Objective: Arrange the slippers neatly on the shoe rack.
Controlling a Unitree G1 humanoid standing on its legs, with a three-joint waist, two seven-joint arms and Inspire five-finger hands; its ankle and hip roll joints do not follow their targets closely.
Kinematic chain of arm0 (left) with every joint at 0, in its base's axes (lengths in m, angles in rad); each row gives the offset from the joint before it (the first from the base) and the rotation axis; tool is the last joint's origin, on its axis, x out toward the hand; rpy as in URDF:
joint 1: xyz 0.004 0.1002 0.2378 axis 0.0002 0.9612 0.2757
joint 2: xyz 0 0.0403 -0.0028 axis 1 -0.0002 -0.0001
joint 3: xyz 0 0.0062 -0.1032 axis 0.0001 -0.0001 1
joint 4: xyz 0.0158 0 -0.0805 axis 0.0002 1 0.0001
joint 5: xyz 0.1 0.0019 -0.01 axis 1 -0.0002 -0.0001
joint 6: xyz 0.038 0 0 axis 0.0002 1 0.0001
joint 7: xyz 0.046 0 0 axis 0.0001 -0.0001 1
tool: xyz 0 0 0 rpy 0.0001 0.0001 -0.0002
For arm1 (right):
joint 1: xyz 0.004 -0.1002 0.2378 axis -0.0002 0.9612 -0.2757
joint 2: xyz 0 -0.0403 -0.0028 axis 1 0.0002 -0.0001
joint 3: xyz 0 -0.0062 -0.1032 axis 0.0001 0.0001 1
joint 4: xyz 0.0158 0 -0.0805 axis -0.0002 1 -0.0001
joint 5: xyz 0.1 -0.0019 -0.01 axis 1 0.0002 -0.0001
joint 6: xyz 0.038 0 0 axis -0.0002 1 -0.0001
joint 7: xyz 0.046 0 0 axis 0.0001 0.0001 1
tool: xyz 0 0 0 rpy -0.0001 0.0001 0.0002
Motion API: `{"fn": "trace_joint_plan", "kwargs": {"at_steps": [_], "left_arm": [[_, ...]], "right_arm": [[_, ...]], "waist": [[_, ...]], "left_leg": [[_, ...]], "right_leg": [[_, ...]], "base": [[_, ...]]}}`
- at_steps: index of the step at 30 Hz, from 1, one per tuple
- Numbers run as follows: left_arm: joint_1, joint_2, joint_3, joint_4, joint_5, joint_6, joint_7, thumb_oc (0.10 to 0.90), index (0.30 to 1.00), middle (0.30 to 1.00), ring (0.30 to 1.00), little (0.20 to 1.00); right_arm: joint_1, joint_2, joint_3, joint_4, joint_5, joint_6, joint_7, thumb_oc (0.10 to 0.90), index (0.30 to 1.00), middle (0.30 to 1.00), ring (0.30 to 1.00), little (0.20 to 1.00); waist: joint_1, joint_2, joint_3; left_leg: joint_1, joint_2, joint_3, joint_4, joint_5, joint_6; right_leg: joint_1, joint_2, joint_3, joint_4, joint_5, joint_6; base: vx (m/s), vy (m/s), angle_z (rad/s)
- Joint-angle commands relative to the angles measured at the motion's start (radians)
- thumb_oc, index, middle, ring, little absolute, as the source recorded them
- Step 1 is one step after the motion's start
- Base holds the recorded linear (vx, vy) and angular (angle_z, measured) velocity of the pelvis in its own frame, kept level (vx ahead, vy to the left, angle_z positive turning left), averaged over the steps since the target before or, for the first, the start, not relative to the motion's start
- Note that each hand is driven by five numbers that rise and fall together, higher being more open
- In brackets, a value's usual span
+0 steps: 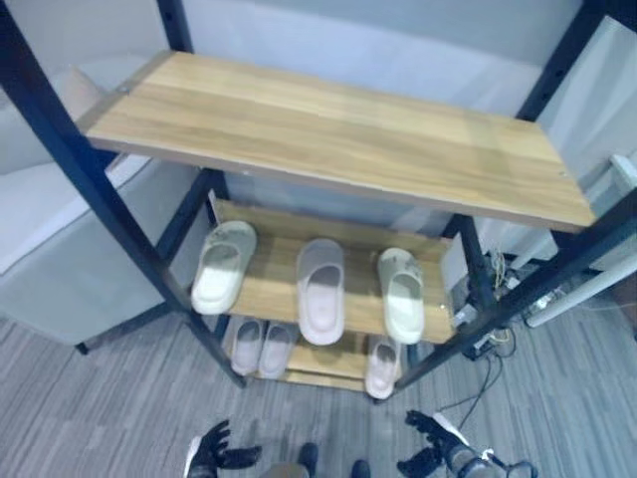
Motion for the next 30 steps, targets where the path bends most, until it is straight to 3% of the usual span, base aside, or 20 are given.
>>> {"fn": "trace_joint_plan", "kwargs": {"at_steps": [1, 3, 6, 7, 11, 15, 18, 22, 23, 26, 27, 30], "left_arm": [[-0.128, 0.013, -0.003, -0.115, 0.004, -0.100, 0.014, 0.800, 0.900, 0.900, 0.900, 0.900], [-0.120, 0.017, -0.019, -0.160, 0.010, -0.107, 0.002, 0.800, 0.900, 0.900, 0.900, 0.900], [-0.120, 0.020, -0.048, -0.208, 0.025, -0.111, -0.008, 0.800, 0.900, 0.900, 0.900, 0.900], [-0.119, 0.020, -0.076, -0.241, 0.041, -0.107, -0.021, 0.800, 0.900, 0.900, 0.900, 0.900], [-0.128, 0.028, -0.111, -0.265, 0.081, -0.105, -0.025, 0.800, 0.900, 0.900, 0.900, 0.900], [-0.111, 0.145, -0.164, -0.558, 0.095, -0.136, -0.120, 0.800, 0.900, 0.900, 0.900, 0.900], [-0.014, 0.257, -0.162, -0.798, -0.020, -0.132, -0.279, 0.800, 0.900, 0.900, 0.900, 0.900], [0.044, 0.301, -0.145, -0.918, -0.137, -0.091, -0.367, 0.800, 0.900, 0.900, 0.900, 0.900], [0.104, 0.344, -0.122, -1.079, -0.272, -0.017, -0.449, 0.800, 0.900, 0.900, 0.900, 0.900], [0.117, 0.394, -0.113, -1.174, -0.373, 0.023, -0.509, 0.800, 0.900, 0.900, 0.900, 0.900], [0.101, 0.446, -0.116, -1.255, -0.429, 0.051, -0.553, 0.800, 0.900, 0.900, 0.900, 0.900], [0.035, 0.460, -0.121, -1.302, -0.399, 0.050, -0.544, 0.800, 0.900, 0.900, 0.900, 0.900]], "right_arm": [[-0.045, -0.096, -0.012, -0.082, -0.018, -0.050, -0.051, 0.800, 0.900, 0.900, 0.900, 0.900], [-0.049, -0.101, -0.005, -0.079, -0.028, -0.052, -0.052, 0.800, 0.900, 0.900, 0.900, 0.900], [-0.058, -0.108, -0.014, -0.064, -0.030, -0.054, -0.057, 0.800, 0.900, 0.900, 0.900, 0.900], [-0.048, -0.109, -0.034, -0.051, -0.021, -0.051, -0.065, 0.800, 0.900, 0.900, 0.900, 0.900], [-0.040, -0.108, -0.053, -0.048, -0.013, -0.055, -0.076, 0.800, 0.900, 0.900, 0.900, 0.900], [-0.015, -0.102, -0.075, -0.039, 0.025, -0.067, -0.060, 0.800, 0.900, 0.900, 0.900, 0.900], [0.003, -0.101, -0.087, -0.027, 0.033, -0.063, -0.029, 0.800, 0.900, 0.900, 0.900, 0.900], [0.010, -0.113, -0.085, -0.042, 0.014, -0.056, -0.015, 0.800, 0.900, 0.900, 0.900, 0.900], [0.018, -0.119, -0.098, -0.047, -0.018, -0.046, -0.024, 0.800, 0.900, 0.900, 0.900, 0.900], [0.022, -0.120, -0.098, -0.043, -0.030, -0.042, -0.025, 0.800, 0.900, 0.900, 0.900, 0.900], [0.026, -0.117, -0.087, -0.018, -0.040, -0.039, -0.018, 0.800, 0.900, 0.900, 0.900, 0.900], [0.022, -0.107, -0.063, -0.012, -0.045, -0.038, -0.005, 0.800, 0.900, 0.900, 0.900, 0.900]], "waist": [[-0.039, 0.016, 0.042], [-0.043, 0.017, 0.040], [-0.050, 0.028, 0.032], [-0.066, 0.045, 0.015], [-0.080, 0.054, -0.010], [-0.095, 0.060, -0.019], [-0.093, 0.075, -0.025], [-0.093, 0.085, -0.033], [-0.096, 0.102, -0.041], [-0.102, 0.111, -0.047], [-0.106, 0.117, -0.054], [-0.110, 0.113, -0.060]], "left_leg": [[-0.079, 0.194, 0.151, 0.123, -0.039, -0.065], [-0.072, 0.211, 0.160, 0.135, -0.041, -0.073], [-0.050, 0.211, 0.102, 0.106, -0.038, -0.080], [-0.013, 0.229, 0.112, 0.027, -0.024, -0.079], [0.026, 0.220, 0.099, -0.032, -0.018, -0.076], [0.054, 0.206, 0.122, -0.030, -0.038, -0.064], [0.072, 0.199, 0.145, -0.033, -0.051, -0.057], [0.090, 0.197, 0.161, -0.053, -0.053, -0.053], [0.108, 0.191, 0.172, -0.083, -0.049, -0.048], [0.122, 0.188, 0.181, -0.103, -0.042, -0.048], [0.129, 0.185, 0.185, -0.116, -0.038, -0.049], [0.135, 0.182, 0.185, -0.125, -0.036, -0.051]], "right_leg": [[0.018, -0.056, -0.074, 0.081, -0.117, 0.051], [0.015, -0.058, -0.076, 0.092, -0.117, 0.043], [0.012, -0.057, -0.069, 0.096, -0.116, 0.046], [0.011, -0.053, -0.077, 0.099, -0.116, 0.052], [0.012, -0.056, -0.059, 0.094, -0.109, 0.060], [0.014, -0.076, -0.028, 0.091, -0.092, 0.079], [0.017, -0.085, -0.010, 0.082, -0.083, 0.089], [0.022, -0.090, 0.003, 0.066, -0.076, 0.093], [0.031, -0.094, 0.008, 0.039, -0.068, 0.099], [0.037, -0.096, 0.013, 0.027, -0.064, 0.102], [0.044, -0.096, 0.013, 0.018, -0.062, 0.104], [0.056, -0.096, 0.010, 0.008, -0.062, 0.104]], "base": [[-0.20, -0.151, 1.11], [-0.07, -0.016, 0.76], [0.01, 0.057, 0.24], [0.04, 0.124, 0.11], [0.04, 0.116, -0.05], [0.02, 0.113, -0.26], [0.01, 0.083, -0.31], [0.01, 0.059, -0.22], [0.00, 0.073, -0.24], [0.01, 0.043, -0.07], [0.03, 0.008, 0.03], [0.01, -0.001, 0.01]]}}
